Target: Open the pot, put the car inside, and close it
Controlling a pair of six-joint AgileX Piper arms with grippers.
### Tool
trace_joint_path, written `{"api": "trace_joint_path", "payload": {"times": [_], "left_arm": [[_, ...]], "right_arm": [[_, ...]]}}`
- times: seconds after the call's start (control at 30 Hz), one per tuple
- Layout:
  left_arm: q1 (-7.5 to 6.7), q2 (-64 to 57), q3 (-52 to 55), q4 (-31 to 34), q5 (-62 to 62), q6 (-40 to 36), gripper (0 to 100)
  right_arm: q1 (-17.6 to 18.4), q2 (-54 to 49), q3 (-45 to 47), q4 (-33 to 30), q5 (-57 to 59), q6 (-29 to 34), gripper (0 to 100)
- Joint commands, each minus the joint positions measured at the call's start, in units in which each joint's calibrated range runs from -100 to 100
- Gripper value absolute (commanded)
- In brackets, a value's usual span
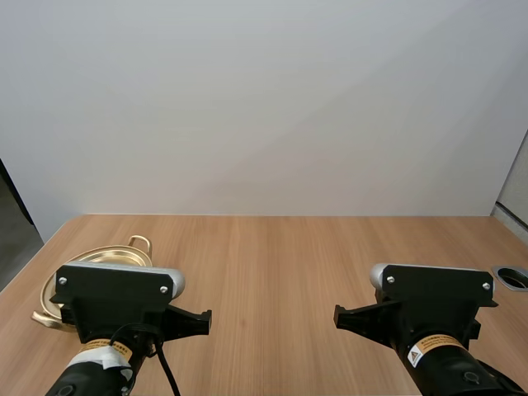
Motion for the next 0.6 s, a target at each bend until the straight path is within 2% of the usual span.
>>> {"api": "trace_joint_path", "payload": {"times": [0.0,0.17,0.27,0.5,0.57], "left_arm": [[0.00,0.00,0.00,0.09,0.10,-0.04,0],[0.00,0.00,0.00,0.09,0.10,-0.04,0],[0.00,0.00,0.00,0.09,0.10,-0.04,0],[0.00,0.00,0.00,0.09,0.10,-0.04,0],[0.00,0.00,0.00,0.09,0.10,-0.04,0]], "right_arm": [[0.05,0.00,0.00,-0.03,0.24,0.05,0],[0.05,0.00,0.00,1.05,0.87,0.05,0],[0.05,0.00,0.00,6.79,5.06,0.26,0],[0.05,0.00,0.00,6.00,4.58,0.26,0],[0.05,0.00,0.00,4.13,2.71,0.26,0]]}}
